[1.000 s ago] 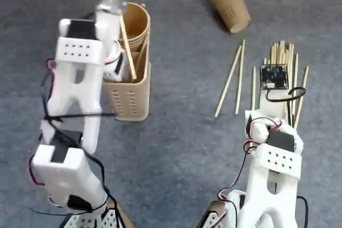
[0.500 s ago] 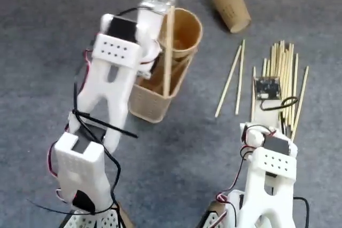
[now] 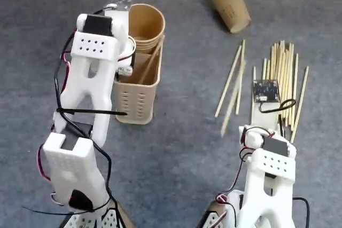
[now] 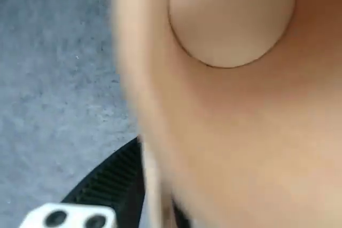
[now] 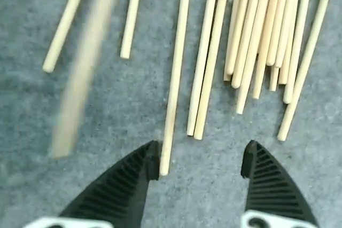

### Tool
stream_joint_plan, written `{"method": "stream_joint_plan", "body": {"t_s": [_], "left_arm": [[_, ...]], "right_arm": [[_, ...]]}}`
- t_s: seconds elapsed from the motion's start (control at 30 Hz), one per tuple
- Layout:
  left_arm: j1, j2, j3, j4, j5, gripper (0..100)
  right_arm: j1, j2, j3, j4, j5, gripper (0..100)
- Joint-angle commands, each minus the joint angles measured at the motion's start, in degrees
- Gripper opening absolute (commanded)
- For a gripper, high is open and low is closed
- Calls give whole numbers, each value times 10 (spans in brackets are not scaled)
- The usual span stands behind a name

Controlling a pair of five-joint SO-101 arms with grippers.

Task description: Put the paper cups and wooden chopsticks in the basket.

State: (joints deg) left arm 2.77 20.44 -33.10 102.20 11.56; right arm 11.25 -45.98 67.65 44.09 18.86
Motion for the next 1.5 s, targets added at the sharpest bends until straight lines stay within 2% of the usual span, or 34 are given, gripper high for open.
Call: {"method": "stream_joint_plan", "body": {"t_s": [0.0, 0.23, 0.53, 0.83, 1.1, 1.47], "left_arm": [[-7, -11, -4, -4, 44, 3], [-6, -12, -5, -12, 102, 3], [34, -14, -65, -9, 103, 3], [73, -11, -69, -15, 103, 3], [124, -11, -70, -63, 104, 3], [170, -8, -66, -122, 143, 3]], "right_arm": [[7, -8, -4, -8, 5, 252], [7, -8, -4, -6, 5, 252], [4, -4, -4, -6, 2, 252], [3, -4, -4, -7, 2, 252], [-6, -7, 23, -8, 2, 252], [-6, -8, 33, -8, 2, 252]]}}
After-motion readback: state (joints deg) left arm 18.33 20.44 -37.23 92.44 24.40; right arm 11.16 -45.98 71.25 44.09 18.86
